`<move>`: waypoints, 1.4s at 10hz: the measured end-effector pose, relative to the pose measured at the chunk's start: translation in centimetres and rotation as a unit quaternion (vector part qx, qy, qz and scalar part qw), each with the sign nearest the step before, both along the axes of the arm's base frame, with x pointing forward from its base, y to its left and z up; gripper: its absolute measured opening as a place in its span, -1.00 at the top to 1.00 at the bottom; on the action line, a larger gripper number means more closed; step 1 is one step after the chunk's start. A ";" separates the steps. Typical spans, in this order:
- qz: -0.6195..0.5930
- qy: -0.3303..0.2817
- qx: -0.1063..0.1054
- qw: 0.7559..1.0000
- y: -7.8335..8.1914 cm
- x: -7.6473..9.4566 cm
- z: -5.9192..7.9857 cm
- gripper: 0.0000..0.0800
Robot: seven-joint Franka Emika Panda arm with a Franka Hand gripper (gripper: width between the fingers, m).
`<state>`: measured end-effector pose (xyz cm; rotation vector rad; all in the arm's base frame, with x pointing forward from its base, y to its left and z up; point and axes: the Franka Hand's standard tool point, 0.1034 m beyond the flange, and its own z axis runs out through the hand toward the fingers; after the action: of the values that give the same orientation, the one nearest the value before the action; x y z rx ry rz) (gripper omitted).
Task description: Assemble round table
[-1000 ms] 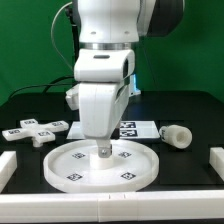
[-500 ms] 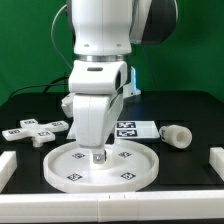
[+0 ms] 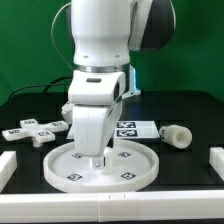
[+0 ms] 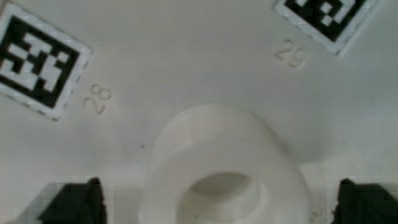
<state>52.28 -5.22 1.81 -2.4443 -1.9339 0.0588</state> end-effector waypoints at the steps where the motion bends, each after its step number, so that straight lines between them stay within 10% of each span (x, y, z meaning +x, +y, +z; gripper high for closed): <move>1: -0.001 0.000 0.000 1.000 -0.1 0.0 -0.1 -0.62; 5: -0.003 0.002 0.000 1.000 -0.2 -0.1 -0.2 -0.02; 10: -0.004 0.002 0.000 1.000 -0.1 -0.1 -0.2 -0.02; 14: 0.000 -0.011 0.011 1.000 4.1 2.4 -0.2 -0.02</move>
Offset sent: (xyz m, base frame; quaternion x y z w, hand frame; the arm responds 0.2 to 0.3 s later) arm 0.0000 0.0000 0.0000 0.0000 0.0000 0.0000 1.0000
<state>54.67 -1.11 1.57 -2.4415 -1.9312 0.0102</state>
